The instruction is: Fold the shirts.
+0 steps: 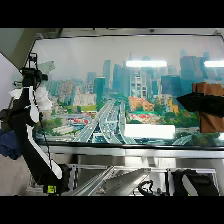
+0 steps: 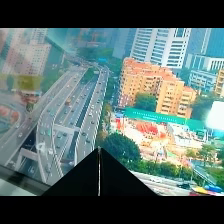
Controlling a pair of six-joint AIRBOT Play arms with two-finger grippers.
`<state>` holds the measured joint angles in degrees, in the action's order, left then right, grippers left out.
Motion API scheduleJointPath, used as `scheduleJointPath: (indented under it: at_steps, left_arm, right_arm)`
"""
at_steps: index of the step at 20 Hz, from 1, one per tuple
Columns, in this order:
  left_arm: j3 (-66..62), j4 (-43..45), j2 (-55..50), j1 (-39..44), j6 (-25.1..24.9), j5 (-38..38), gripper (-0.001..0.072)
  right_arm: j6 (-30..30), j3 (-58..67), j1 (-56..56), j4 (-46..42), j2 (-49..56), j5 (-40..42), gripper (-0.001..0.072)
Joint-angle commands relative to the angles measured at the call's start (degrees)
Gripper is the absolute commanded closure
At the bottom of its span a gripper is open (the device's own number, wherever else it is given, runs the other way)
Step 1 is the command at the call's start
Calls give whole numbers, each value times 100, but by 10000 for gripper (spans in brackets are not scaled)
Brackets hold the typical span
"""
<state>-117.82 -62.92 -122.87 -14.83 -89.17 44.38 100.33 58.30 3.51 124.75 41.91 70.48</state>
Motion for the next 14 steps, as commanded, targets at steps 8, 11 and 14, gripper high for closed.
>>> scheduleJointPath:
  at_steps: [8,11,14]
  left_arm:
    - [37,-3062,3248,2079,-549,868,694]
    - [444,-3547,3825,3008,-527,1362,694]
    - [1121,-4133,4140,3956,-116,1626,694]
  right_arm:
    - [0,0,-4,2,2,-120,691]
    - [0,-2,-4,0,2,-179,690]
    - [0,0,-2,-4,2,-256,690]
